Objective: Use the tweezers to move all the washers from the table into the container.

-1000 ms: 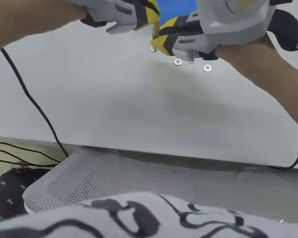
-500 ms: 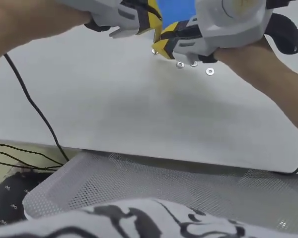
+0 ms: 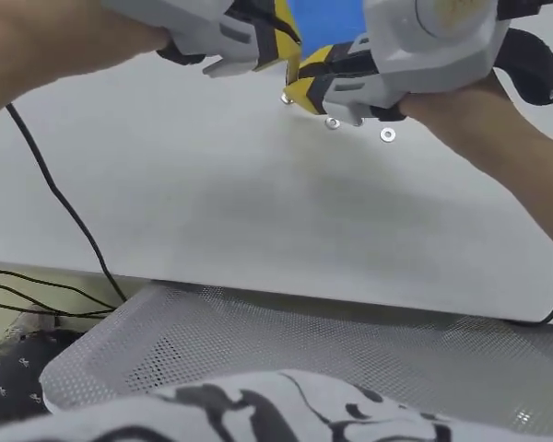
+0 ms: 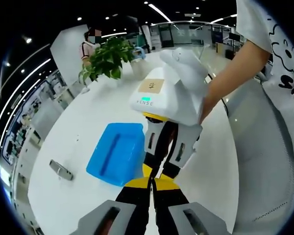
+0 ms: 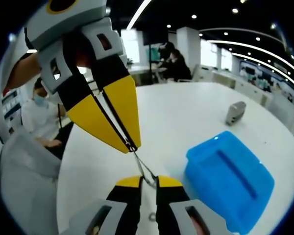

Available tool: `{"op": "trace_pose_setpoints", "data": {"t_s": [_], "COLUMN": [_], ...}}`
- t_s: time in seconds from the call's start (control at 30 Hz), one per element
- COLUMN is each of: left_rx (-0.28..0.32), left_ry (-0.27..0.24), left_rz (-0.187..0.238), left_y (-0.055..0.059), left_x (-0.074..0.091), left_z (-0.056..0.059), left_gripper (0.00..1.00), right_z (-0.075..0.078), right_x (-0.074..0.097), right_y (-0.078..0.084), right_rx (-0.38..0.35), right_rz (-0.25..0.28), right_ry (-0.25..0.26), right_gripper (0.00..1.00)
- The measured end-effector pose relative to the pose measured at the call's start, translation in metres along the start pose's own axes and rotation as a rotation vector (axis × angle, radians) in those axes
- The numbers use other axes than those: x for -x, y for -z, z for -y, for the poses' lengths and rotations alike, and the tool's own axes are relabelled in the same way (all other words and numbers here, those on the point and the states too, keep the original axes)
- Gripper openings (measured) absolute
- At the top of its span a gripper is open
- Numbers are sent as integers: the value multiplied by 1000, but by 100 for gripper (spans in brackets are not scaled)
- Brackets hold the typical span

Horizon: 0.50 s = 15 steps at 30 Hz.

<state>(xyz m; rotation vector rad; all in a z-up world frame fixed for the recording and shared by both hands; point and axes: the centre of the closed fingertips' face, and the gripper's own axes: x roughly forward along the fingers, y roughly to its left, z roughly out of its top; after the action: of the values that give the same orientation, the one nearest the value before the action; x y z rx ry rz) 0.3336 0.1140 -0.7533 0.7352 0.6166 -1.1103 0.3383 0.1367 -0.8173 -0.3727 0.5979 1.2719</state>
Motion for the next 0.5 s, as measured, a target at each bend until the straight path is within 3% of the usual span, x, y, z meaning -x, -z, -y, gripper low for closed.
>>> {"op": "trace_pose_setpoints", "data": {"t_s": [0.2,0.3,0.5], "left_rx": [17,-1,13], "left_ry": [4,-5,11], "left_rz": [3,-13,-10], "left_y": [1,4,3], "left_x": [1,1,1], "left_z": [-1,-2,1], "left_gripper": [0,0,0], "right_z": [2,0,4], "right_x": [1,2,2], "right_y": [-1,-1,0], "right_rx": [-8,-8,8], "right_rz": [4,6,7], "right_ry": [-3,-6,-4], "right_gripper": [6,0,7]}}
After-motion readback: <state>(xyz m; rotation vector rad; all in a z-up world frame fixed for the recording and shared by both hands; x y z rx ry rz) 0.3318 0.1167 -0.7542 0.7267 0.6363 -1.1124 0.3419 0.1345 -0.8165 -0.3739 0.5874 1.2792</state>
